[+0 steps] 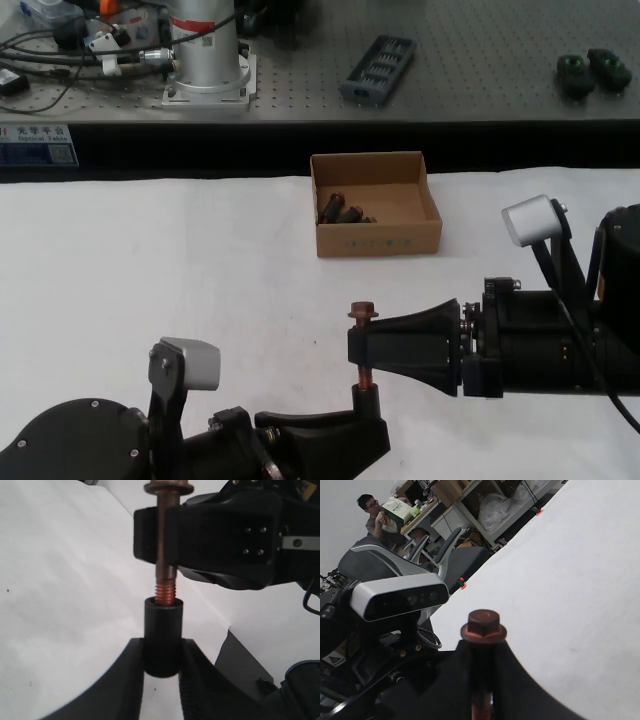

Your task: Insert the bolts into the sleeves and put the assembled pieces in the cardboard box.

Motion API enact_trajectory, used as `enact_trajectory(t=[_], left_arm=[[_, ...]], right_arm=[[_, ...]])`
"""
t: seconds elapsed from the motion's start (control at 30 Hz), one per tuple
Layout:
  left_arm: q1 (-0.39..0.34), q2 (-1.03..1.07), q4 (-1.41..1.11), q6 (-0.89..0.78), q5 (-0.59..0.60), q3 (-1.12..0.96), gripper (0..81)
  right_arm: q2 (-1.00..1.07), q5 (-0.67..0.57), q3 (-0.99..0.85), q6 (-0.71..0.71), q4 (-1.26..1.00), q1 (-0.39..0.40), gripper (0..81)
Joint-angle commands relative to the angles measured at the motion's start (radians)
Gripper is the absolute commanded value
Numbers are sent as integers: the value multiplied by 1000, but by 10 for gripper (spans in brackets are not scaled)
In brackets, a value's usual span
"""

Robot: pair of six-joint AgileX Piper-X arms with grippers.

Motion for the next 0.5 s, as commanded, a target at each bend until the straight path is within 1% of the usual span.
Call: enact_trajectory(t=[0.0,0.17,0.3,0.37,0.47], left_arm=[[3,-3,-6,-32,-29,-9,44],[3,-3,-16,-68,-29,-11,44],[3,-3,-28,-76,-29,-11,44],[5,-3,-28,-68,-29,-11,44],[12,-3,-28,-14,-14,-11,44]], right_arm=[[-10,-53,1,4,-10,-5,16],[-10,-126,1,4,-6,-5,16],[-10,-140,1,7,-1,-5,16],[-10,-145,1,7,-1,-5,16],[-10,-151,1,7,-1,-5,16]])
